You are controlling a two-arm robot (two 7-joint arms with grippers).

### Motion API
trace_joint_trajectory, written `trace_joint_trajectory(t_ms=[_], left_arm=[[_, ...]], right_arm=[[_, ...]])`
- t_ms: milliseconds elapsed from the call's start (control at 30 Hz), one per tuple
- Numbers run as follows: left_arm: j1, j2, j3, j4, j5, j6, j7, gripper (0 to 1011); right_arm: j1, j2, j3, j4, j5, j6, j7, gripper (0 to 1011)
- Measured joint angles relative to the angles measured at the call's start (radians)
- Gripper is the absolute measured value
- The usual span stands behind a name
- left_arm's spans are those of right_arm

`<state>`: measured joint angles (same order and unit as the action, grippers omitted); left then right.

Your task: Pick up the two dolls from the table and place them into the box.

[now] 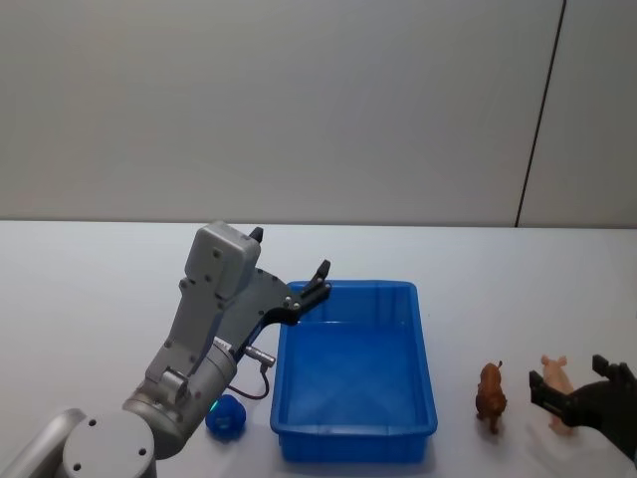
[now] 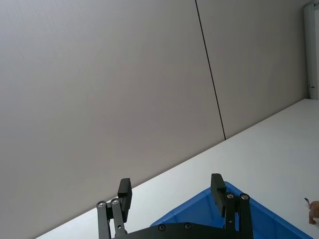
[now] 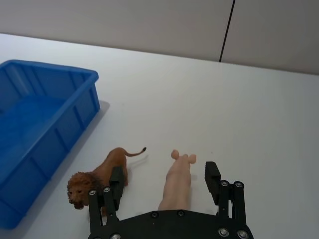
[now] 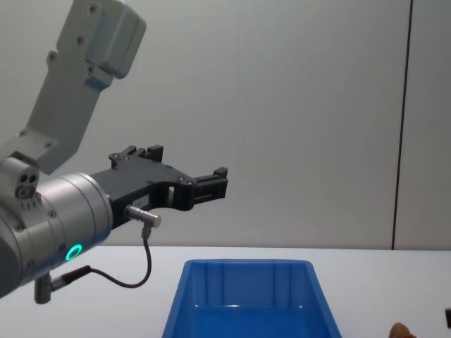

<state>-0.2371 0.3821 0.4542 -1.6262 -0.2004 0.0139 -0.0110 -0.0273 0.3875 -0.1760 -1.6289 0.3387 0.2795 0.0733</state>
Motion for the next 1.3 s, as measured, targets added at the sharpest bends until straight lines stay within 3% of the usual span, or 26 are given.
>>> trace_joint_trajectory(t_ms=[733, 967, 1233, 1300], left_arm=[[0.000, 0.000, 0.000, 0.000, 0.000, 0.000, 0.000, 1002], [0.000, 0.000, 0.000, 0.000, 0.000, 0.000, 0.000, 1002], [0.000, 0.000, 0.000, 0.000, 0.000, 0.000, 0.000, 1001], [0.000, 0.000, 0.000, 0.000, 0.000, 0.000, 0.000, 1002]], right_arm=[[0.056, -0.043, -0.005, 0.115, 0.039, 0.066, -0.015, 1001], [0.073, -0.053, -0.006, 0.140, 0.053, 0.088, -0.014, 855], [0.095, -0.066, -0.006, 0.170, 0.074, 0.120, -0.011, 630], [0.098, -0.068, -0.006, 0.174, 0.077, 0.124, -0.011, 534]])
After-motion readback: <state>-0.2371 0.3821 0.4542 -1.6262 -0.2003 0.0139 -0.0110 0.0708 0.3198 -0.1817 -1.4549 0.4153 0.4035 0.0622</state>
